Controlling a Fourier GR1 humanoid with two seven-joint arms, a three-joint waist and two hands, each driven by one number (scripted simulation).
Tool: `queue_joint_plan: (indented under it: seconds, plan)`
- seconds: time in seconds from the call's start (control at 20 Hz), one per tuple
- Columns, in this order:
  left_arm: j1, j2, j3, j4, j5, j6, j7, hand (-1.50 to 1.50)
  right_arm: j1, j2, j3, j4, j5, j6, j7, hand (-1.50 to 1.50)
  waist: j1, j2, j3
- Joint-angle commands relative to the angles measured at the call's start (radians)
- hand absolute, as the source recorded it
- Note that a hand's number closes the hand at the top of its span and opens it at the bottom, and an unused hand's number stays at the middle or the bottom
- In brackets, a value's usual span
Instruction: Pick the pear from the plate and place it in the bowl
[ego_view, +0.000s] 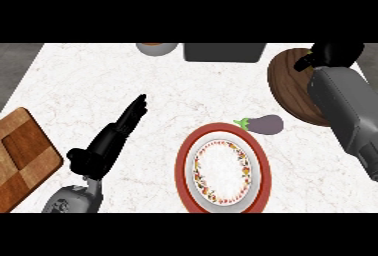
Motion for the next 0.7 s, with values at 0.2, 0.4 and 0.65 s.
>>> queue_joint_plan:
  seconds: [0.2,0.4,0.65]
  plan:
    - [0.002,0.032,0.026,-0.006,0.024,-0.041,0.012,0.0,0.076,-0.05,-0.249,0.045,-0.285,0.155,-0.224,-1.5,0.0,0.004,0.003]
    - [0.022,0.038,0.031,-0.006,0.015,-0.058,-0.041,0.0,0.093,-0.059,-0.28,0.078,-0.303,0.127,-0.41,-1.5,0.019,0.009,0.002]
    - [0.042,0.027,0.023,-0.032,0.013,-0.055,-0.013,0.0,0.096,-0.099,-0.336,0.086,-0.327,0.012,-0.501,-1.5,0.019,0.006,0.002]
